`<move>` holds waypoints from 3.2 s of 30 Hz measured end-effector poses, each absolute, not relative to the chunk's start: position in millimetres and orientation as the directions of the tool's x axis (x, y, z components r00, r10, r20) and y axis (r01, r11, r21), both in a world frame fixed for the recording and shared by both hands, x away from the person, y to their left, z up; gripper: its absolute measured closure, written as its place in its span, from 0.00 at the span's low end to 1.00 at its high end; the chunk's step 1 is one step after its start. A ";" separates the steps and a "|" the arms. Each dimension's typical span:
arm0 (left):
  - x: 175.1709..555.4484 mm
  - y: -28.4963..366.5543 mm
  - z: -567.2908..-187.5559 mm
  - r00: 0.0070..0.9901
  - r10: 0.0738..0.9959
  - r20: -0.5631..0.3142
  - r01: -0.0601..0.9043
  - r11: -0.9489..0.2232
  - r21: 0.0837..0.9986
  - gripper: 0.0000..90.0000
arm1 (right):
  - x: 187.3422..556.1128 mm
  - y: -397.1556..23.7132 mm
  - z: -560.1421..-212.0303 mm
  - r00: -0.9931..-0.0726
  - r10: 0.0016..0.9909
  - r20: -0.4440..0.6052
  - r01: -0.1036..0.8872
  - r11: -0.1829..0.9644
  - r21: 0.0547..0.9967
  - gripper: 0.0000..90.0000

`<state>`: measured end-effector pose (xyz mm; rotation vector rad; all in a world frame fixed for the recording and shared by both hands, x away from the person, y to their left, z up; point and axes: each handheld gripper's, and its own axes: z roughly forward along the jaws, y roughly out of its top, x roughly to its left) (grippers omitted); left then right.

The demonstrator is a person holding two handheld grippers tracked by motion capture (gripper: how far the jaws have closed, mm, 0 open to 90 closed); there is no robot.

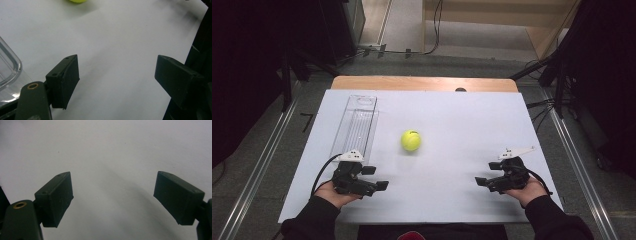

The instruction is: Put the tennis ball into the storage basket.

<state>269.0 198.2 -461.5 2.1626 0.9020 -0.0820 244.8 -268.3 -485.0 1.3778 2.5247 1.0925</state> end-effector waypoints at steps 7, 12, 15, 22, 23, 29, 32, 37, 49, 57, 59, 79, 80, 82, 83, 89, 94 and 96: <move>267.3 199.4 -458.3 0.752 0.577 -0.319 0.617 -0.443 0.651 0.22 | 245.3 -266.9 -484.9 -0.597 0.756 0.268 0.713 0.348 0.609 0.15; 268.3 199.5 -459.4 0.744 0.585 -0.322 0.623 -0.435 0.650 0.22 | 245.7 -265.9 -485.1 -0.597 0.756 0.268 0.714 0.349 0.607 0.15; 269.1 199.8 -459.7 0.744 0.587 -0.319 0.623 -0.436 0.649 0.22 | 245.3 -265.8 -484.8 -0.602 0.751 0.271 0.710 0.348 0.612 0.15; 269.1 199.9 -459.8 0.741 0.592 -0.317 0.624 -0.435 0.649 0.22 | 244.8 -265.9 -485.0 -0.598 0.753 0.276 0.711 0.339 0.616 0.15; 269.2 199.8 -459.5 0.741 0.593 -0.316 0.624 -0.433 0.650 0.22 | 244.8 -266.0 -485.0 -0.596 0.754 0.277 0.712 0.337 0.616 0.15; 270.6 198.6 -459.8 0.744 0.588 -0.317 0.622 -0.436 0.650 0.22 | 245.0 -268.8 -485.8 -0.589 0.759 0.277 0.715 0.329 0.617 0.15; 270.1 197.8 -459.4 0.745 0.588 -0.316 0.621 -0.437 0.651 0.24 | 244.9 -269.0 -486.2 -0.589 0.760 0.276 0.714 0.330 0.617 0.15; 270.4 196.1 -458.1 0.743 0.589 -0.318 0.624 -0.437 0.648 0.24 | 245.1 -270.6 -486.3 -0.587 0.760 0.278 0.714 0.325 0.620 0.15; 271.2 192.7 -438.1 0.721 0.600 -0.346 0.639 -0.383 0.667 0.24 | 244.0 -270.6 -486.6 -0.590 0.757 0.281 0.711 0.321 0.626 0.15; 274.6 185.2 -435.5 0.724 0.612 -0.317 0.629 -0.398 0.668 0.24 | 245.1 -270.0 -486.0 -0.590 0.756 0.285 0.709 0.316 0.630 0.15; 275.5 183.0 -433.9 0.727 0.612 -0.311 0.622 -0.396 0.675 0.24 | 245.1 -270.2 -486.0 -0.593 0.754 0.283 0.706 0.318 0.633 0.15; 288.2 161.4 -432.6 0.735 0.608 -0.300 0.612 -0.407 0.678 0.24 | 243.3 -269.4 -484.7 -0.594 0.755 0.279 0.703 0.318 0.637 0.15; 289.4 160.1 -432.5 0.737 0.607 -0.296 0.610 -0.409 0.678 0.24 | 243.3 -269.4 -484.7 -0.594 0.755 0.279 0.703 0.318 0.637 0.15; 291.2 156.7 -432.4 0.739 0.608 -0.289 0.607 -0.416 0.678 0.24 | 243.1 -269.5 -484.6 -0.596 0.753 0.279 0.701 0.318 0.639 0.15; 292.0 154.8 -432.5 0.738 0.611 -0.286 0.607 -0.416 0.677 0.24 | 243.1 -269.6 -484.6 -0.596 0.753 0.280 0.701 0.318 0.638 0.15; 297.6 143.9 -432.0 0.738 0.621 -0.264 0.602 -0.428 0.675 0.24 | 243.0 -269.5 -484.5 -0.596 0.753 0.279 0.701 0.318 0.639 0.15; 300.8 139.2 -431.7 0.732 0.624 -0.272 0.605 -0.412 0.681 0.24 | 243.1 -270.5 -483.2 -0.596 0.755 0.275 0.698 0.317 0.642 0.15; 302.1 136.7 -431.8 0.730 0.623 -0.281 0.608 -0.405 0.683 0.24 | 243.1 -270.4 -483.3 -0.598 0.754 0.273 0.697 0.320 0.641 0.15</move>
